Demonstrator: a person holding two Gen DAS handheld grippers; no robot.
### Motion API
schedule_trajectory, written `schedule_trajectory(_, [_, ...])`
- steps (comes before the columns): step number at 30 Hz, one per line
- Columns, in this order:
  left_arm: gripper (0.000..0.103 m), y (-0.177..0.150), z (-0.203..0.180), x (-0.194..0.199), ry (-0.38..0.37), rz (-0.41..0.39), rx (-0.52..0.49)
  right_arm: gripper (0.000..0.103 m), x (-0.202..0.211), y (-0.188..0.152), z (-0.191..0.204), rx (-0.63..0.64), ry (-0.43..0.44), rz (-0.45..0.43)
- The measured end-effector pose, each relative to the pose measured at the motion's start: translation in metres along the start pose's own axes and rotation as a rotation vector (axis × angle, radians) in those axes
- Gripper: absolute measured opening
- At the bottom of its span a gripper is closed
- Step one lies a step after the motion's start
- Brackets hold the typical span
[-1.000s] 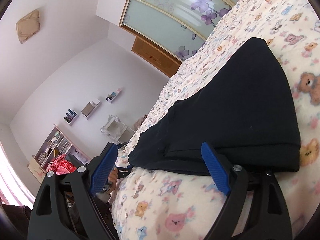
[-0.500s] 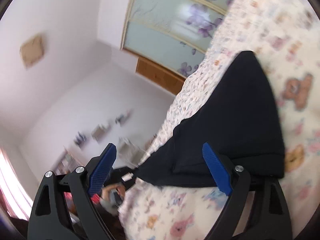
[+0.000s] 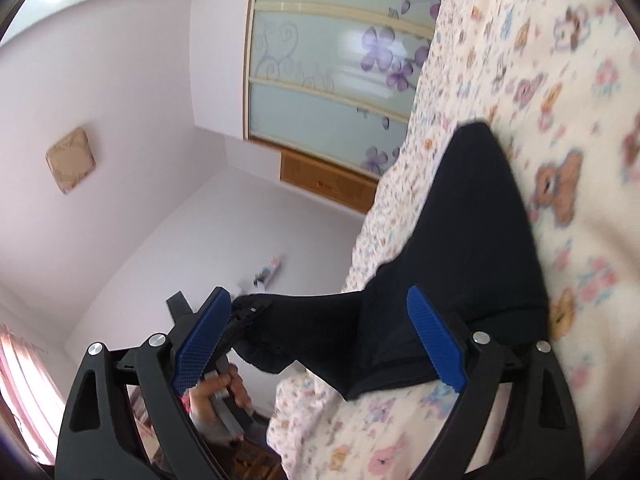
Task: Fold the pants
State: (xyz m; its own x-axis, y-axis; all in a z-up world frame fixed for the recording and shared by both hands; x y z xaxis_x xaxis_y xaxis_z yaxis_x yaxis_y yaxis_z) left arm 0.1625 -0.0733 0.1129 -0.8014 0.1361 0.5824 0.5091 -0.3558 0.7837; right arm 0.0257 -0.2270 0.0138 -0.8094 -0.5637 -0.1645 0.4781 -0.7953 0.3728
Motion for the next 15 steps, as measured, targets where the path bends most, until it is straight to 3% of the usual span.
schedule_trajectory(4, [0.012, -0.041, -0.128, -0.015, -0.128, 0.051, -0.265, 0.093, 0.036, 0.028, 0.022, 0.053, 0.007, -0.143])
schedule_trajectory(7, [0.013, -0.108, -0.197, -0.054, -0.187, 0.216, -0.437, 0.094, 0.064, 0.047, 0.033, 0.074, 0.016, -0.234])
schedule_trajectory(8, [0.013, -0.12, -0.206, -0.06, -0.148, 0.204, -0.5, 0.095, 0.07, 0.052, 0.034, 0.076, 0.012, -0.25])
schedule_trajectory(9, [0.013, -0.126, -0.213, -0.059, -0.072, 0.139, -0.586, 0.095, 0.076, 0.056, 0.032, 0.073, 0.006, -0.267])
schedule_trajectory(10, [0.014, -0.126, -0.213, -0.058, -0.048, 0.119, -0.606, 0.095, 0.078, 0.058, 0.03, 0.065, 0.005, -0.275])
schedule_trajectory(15, [0.016, -0.115, -0.195, -0.058, -0.117, 0.138, -0.516, 0.095, 0.074, 0.06, 0.007, -0.011, -0.02, -0.253])
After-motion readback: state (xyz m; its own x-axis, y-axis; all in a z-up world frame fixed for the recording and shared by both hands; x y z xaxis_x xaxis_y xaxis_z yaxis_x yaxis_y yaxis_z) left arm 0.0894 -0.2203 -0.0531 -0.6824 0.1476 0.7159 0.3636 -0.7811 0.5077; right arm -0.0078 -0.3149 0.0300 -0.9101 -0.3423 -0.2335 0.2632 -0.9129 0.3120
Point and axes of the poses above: each gripper's, at about its wrist camera, not at the fingertips, and x roughly against the way its jaws point, z to its left, y to its top, the point moved 10 cm from there along -x, roughly the way its jaws point, and after that the axes turned 4 degrees about z, right-handed, at the moved point
